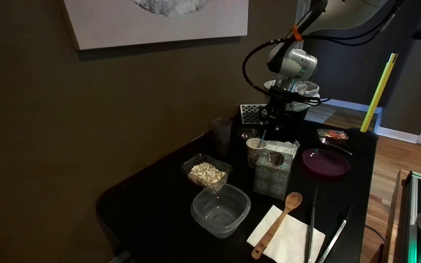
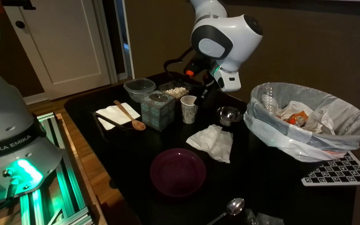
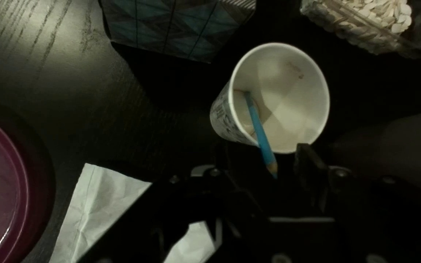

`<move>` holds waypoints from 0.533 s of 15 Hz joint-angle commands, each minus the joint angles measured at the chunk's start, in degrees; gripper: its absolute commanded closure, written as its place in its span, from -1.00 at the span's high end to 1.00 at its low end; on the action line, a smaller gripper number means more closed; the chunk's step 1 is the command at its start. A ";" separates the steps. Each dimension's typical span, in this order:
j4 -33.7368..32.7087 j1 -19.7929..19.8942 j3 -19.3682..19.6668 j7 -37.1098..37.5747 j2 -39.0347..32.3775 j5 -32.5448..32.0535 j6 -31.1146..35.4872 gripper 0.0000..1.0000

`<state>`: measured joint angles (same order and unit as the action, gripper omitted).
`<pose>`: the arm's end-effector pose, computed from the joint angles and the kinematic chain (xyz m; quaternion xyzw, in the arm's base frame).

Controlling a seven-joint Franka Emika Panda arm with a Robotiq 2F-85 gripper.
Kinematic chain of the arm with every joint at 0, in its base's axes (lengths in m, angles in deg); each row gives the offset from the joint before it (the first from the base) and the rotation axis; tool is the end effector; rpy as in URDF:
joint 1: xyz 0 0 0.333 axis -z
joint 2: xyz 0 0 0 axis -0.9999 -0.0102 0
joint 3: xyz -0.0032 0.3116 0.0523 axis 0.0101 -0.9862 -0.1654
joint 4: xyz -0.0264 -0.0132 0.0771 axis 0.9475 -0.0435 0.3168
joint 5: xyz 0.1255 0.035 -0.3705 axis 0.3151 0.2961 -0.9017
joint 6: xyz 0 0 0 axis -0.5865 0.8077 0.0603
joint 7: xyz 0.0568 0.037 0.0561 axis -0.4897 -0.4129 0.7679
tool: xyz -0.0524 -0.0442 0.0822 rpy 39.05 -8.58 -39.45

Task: Pick up the blue pencil from the white paper cup and put it on the table

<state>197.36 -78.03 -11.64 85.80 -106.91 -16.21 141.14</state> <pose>0.5569 -0.1637 0.2075 -0.8381 0.4890 0.1094 0.2159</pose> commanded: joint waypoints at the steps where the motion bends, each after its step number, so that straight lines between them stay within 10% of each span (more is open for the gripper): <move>1: 2.02 -0.55 0.59 1.28 1.61 -1.63 -0.85 -0.15; 8: 2.27 -0.51 0.54 1.47 1.44 -2.60 -0.62 -0.23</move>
<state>198.24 -78.04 -11.63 85.86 -106.68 -17.60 141.14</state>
